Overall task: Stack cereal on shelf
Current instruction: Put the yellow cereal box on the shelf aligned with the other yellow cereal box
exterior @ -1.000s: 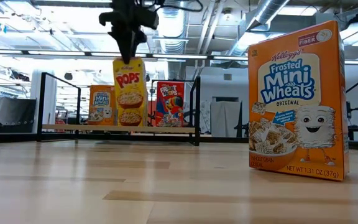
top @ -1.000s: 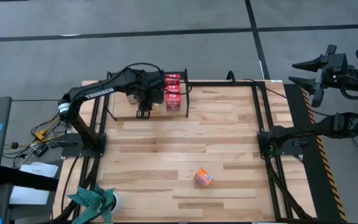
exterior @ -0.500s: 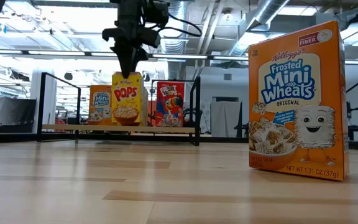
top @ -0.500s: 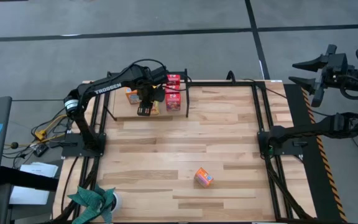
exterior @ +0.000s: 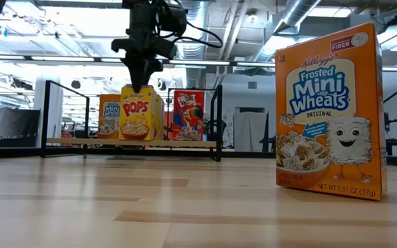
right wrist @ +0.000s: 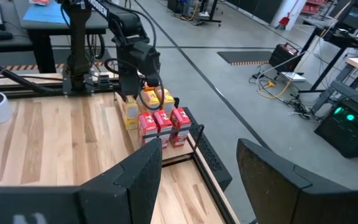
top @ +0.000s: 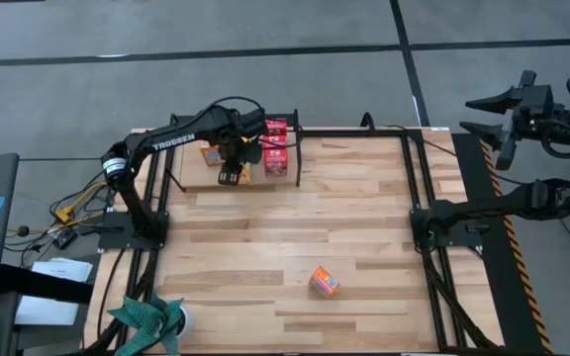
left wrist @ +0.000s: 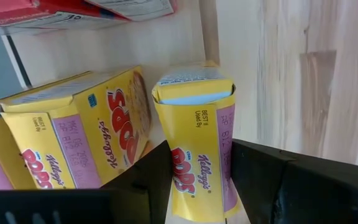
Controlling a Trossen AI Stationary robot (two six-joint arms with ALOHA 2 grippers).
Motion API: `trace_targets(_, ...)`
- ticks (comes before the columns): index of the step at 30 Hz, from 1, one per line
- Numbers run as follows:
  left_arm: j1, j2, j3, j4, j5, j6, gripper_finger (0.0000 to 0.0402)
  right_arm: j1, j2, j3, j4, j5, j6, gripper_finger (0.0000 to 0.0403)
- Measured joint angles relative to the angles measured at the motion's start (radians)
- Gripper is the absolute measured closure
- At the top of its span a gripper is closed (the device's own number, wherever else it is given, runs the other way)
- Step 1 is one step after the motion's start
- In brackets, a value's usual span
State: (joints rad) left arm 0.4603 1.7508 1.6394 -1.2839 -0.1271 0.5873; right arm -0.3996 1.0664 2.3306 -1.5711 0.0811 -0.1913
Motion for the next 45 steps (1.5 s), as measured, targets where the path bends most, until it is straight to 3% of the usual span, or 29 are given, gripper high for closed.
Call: trace_targets(45, 0.024, 0.002, 0.001, 0.044, -0.028, -0.005, 0.027, 0.0, 0.0, 0.0, 0.0, 0.0, -0.027, 0.0171)
